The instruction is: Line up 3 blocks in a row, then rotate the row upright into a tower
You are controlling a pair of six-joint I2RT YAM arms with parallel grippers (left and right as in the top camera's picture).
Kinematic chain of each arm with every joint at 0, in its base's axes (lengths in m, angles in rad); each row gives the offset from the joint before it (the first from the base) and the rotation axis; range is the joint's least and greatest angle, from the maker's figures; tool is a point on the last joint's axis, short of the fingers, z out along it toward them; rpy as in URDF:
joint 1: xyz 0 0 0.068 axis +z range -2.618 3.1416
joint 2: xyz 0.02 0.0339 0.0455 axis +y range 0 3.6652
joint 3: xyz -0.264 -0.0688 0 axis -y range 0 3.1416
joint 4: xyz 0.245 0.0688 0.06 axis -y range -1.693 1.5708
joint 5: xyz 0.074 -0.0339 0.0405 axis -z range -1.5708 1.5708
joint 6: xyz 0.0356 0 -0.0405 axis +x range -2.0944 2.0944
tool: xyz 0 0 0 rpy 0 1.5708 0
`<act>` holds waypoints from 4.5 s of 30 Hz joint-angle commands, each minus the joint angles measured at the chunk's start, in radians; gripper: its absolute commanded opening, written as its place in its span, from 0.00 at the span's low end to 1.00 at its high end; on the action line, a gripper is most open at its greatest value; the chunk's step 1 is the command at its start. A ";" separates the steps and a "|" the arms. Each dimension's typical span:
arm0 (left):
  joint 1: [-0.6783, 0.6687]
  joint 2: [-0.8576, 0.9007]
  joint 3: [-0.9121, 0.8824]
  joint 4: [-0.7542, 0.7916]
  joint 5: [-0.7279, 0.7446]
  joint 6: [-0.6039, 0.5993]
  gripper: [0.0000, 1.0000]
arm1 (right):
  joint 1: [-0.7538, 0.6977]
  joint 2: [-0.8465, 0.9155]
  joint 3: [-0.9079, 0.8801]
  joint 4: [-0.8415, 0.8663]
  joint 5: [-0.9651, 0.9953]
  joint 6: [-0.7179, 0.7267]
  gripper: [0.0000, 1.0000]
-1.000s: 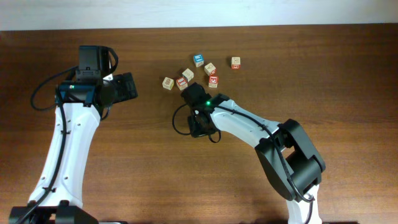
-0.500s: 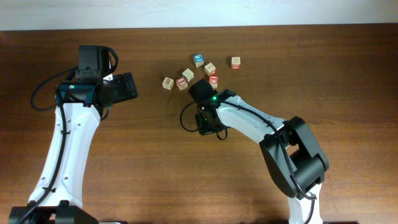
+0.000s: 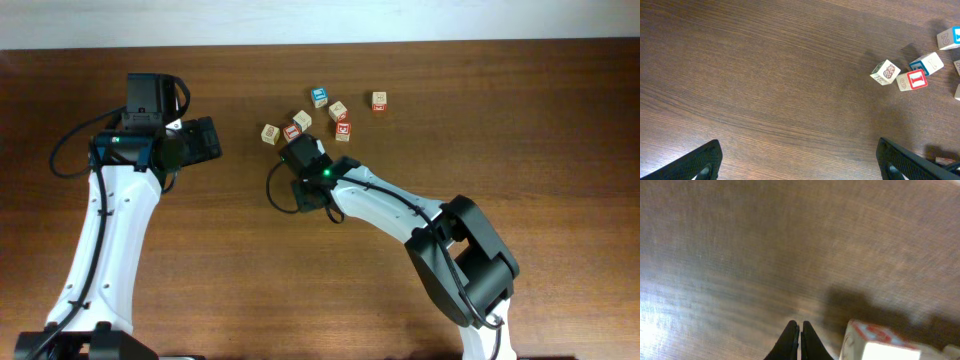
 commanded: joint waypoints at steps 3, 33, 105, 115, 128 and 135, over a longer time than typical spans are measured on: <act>0.004 -0.010 0.000 -0.002 -0.014 -0.010 0.97 | -0.003 -0.013 0.005 0.027 0.169 -0.008 0.06; 0.003 -0.010 0.000 -0.010 -0.011 -0.010 0.99 | -0.399 -0.024 -0.065 -0.206 -0.396 0.000 0.04; -0.042 0.174 -0.060 0.157 0.084 -0.010 0.98 | -0.120 0.109 0.259 -0.514 -0.257 0.137 0.27; -0.042 0.174 -0.060 0.156 0.084 -0.010 0.98 | -0.120 0.109 0.261 -0.493 -0.426 0.221 0.38; -0.045 0.007 0.099 -0.050 0.100 -0.002 0.90 | -0.190 -0.190 0.642 -0.866 -0.301 0.040 0.34; -0.086 0.052 0.004 -0.127 0.113 -0.002 0.54 | -0.204 -0.250 0.354 -0.784 -0.256 0.040 0.25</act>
